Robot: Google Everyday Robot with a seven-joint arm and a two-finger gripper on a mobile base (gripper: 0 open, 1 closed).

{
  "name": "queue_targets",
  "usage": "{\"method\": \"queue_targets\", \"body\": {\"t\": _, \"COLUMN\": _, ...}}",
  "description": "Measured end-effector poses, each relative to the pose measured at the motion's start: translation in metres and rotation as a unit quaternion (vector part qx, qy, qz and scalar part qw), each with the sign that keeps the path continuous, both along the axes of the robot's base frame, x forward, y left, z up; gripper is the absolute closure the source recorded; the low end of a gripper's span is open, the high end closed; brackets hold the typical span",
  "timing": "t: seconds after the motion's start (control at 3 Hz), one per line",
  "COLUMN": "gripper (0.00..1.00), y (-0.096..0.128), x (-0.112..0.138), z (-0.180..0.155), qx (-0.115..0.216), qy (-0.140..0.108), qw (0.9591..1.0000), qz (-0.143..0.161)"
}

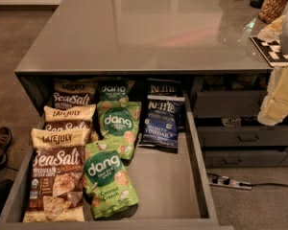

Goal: Pick blue chip bag from top drawer and place on counter

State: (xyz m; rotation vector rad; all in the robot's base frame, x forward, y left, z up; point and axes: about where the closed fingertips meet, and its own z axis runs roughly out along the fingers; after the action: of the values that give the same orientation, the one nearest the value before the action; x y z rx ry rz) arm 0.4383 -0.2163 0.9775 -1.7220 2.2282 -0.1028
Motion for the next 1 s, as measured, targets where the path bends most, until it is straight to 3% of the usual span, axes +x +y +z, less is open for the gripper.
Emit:
{"method": "queue_targets", "body": {"t": 0.33, "gripper": 0.0, "y": 0.0, "x": 0.0, "z": 0.0, "qx": 0.0, "qy": 0.0, "qw": 1.0, "qz": 0.0}}
{"method": "queue_targets", "body": {"t": 0.67, "gripper": 0.0, "y": 0.005, "x": 0.018, "z": -0.025, "qx": 0.041, "qy": 0.0, "qw": 0.9989, "qz": -0.022}}
{"method": "queue_targets", "body": {"t": 1.0, "gripper": 0.0, "y": 0.009, "x": 0.054, "z": -0.101, "qx": 0.151, "qy": 0.03, "qw": 0.9847, "qz": -0.081}}
